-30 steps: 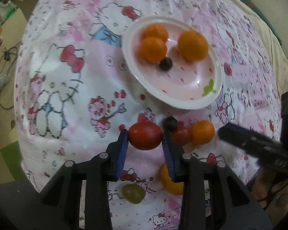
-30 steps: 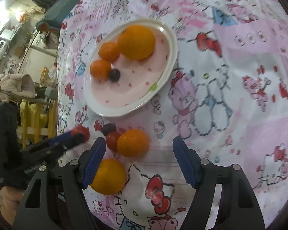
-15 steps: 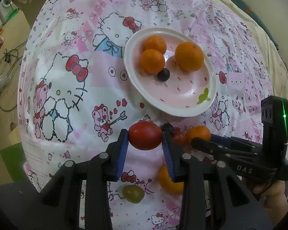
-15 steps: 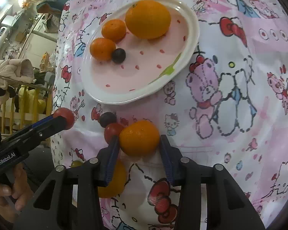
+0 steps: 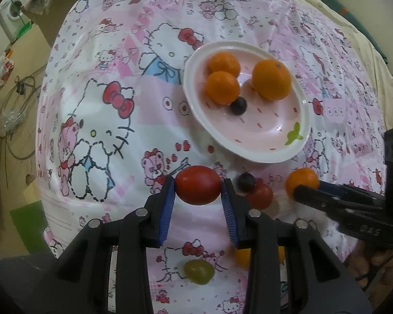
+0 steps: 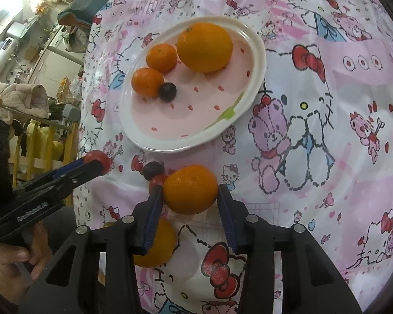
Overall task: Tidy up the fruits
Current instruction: 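Grasp a small tangerine with the right gripper while the left gripper holds the tomato, then carry the tomato with the left gripper and tangerine with the right gripper over the plate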
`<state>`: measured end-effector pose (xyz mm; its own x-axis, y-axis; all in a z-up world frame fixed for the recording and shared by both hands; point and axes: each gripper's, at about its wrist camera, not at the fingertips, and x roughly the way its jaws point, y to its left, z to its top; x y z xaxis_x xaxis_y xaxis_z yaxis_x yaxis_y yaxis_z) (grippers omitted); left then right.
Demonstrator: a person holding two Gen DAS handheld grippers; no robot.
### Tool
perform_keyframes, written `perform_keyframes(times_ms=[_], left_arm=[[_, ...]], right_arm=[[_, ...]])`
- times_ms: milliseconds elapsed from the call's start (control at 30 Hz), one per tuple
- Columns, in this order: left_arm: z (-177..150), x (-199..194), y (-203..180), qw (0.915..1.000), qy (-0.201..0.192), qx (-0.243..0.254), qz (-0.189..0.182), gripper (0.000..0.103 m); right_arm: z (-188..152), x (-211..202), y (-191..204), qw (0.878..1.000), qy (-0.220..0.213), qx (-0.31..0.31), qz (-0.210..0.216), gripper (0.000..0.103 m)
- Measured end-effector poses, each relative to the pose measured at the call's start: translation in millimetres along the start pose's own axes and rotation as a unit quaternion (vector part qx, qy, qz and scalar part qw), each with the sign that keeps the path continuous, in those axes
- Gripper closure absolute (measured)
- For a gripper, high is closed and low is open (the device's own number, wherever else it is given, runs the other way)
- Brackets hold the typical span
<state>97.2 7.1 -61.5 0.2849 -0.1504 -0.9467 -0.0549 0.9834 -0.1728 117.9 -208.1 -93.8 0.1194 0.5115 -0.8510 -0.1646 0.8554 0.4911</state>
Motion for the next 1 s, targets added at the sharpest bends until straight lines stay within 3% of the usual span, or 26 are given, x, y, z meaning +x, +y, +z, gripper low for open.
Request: perform_keyframes(times_ms=[567,1000], left_arm=[[4.2,-1.6,-9.6,0.9995,-0.025,0.018,0.010,0.072],[23.2,-29.8,-8.3,0.9983,-0.053,0.023,0.012,0.072]], right_arm=[[5.2,-38.9,-2.0,0.998,-0.049,0.008,0.026,0.059],[29.3,-79.0,-14.2,0.993,-0.106,0.029,0.040,0.059]])
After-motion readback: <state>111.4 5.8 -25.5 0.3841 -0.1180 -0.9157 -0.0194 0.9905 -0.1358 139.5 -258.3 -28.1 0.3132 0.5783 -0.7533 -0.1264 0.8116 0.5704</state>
